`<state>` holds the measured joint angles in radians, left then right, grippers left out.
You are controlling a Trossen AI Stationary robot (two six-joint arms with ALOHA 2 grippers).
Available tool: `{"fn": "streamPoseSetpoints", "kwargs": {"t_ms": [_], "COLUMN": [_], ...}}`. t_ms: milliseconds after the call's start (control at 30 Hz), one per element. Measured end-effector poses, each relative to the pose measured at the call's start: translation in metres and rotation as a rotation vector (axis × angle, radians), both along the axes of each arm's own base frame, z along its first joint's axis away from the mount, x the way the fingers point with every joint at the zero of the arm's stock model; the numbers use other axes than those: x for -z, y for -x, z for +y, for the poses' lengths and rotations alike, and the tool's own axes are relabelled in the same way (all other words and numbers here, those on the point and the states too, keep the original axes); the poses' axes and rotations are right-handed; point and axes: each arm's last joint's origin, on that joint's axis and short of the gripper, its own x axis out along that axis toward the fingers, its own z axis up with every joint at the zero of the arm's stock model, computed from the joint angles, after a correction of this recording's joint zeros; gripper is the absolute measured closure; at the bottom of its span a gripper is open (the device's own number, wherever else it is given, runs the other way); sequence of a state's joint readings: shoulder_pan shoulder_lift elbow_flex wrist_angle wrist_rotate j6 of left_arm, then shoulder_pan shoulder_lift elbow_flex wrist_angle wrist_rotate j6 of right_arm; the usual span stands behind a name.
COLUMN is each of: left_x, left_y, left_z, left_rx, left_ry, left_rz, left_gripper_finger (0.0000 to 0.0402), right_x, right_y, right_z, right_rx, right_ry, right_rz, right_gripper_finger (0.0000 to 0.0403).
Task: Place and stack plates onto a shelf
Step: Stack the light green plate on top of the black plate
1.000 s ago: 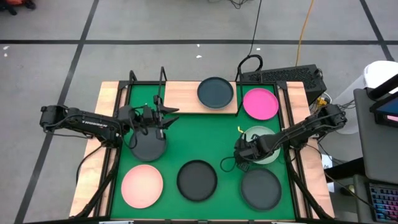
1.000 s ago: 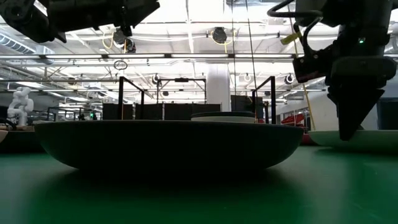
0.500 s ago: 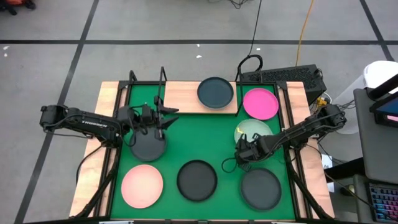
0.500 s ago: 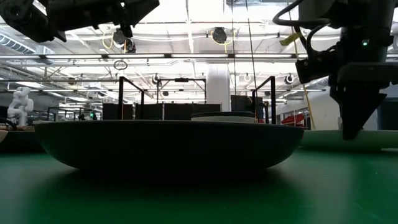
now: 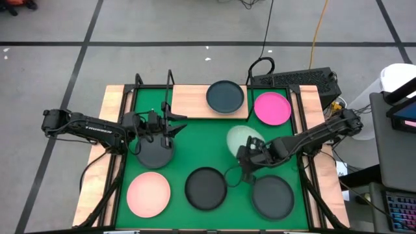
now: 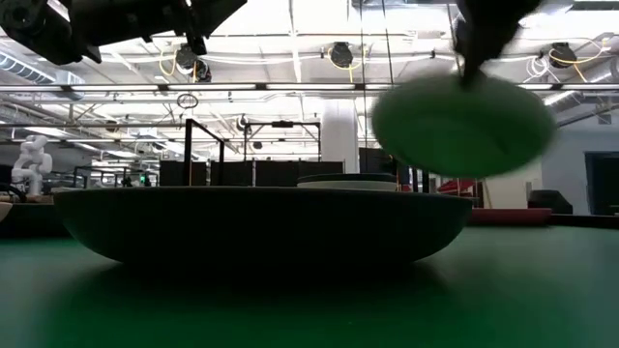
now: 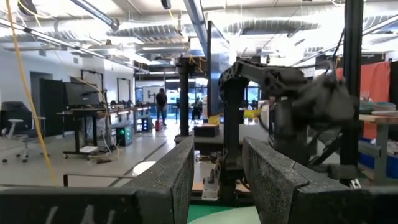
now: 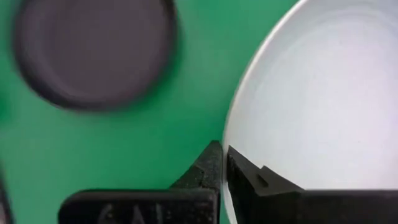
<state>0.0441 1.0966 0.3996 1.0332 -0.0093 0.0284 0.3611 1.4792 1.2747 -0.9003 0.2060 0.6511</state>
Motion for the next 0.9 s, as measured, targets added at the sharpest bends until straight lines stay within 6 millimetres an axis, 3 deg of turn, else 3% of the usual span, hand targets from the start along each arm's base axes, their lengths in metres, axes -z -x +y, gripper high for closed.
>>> {"fn": "streamPoseSetpoints", "kwargs": {"t_ms": [200, 400, 667, 767, 900], "left_x": [-0.003, -0.004, -0.006, -0.006, -0.007], "left_y": [0.001, 0.001, 0.002, 0.002, 0.003], "left_z": [0.0, 0.0, 0.0, 0.001, 0.001], "left_rx": [-0.001, -0.005, -0.021, -0.026, -0.035], "left_ry": [-0.003, -0.015, -0.055, -0.059, -0.08], "left_rz": [-0.028, -0.039, -0.061, -0.065, -0.068], "left_gripper_finger": [0.0259, 0.0259, 0.0259, 0.0259, 0.0259], "right_x": [-0.03, -0.034, -0.001, 0.019, 0.036], "right_y": [-0.028, -0.055, -0.072, -0.076, -0.081], "right_z": [-0.024, -0.085, -0.177, -0.196, -0.206], "right_rx": [-0.063, -0.083, -0.033, -0.038, -0.045], "right_ry": [0.199, 0.385, 0.495, 0.438, 0.431], "right_rz": [-0.252, -0.321, -0.166, -0.112, -0.056], "right_gripper_finger": [0.0402, 0.0402, 0.0403, 0.0403, 0.0402]}}
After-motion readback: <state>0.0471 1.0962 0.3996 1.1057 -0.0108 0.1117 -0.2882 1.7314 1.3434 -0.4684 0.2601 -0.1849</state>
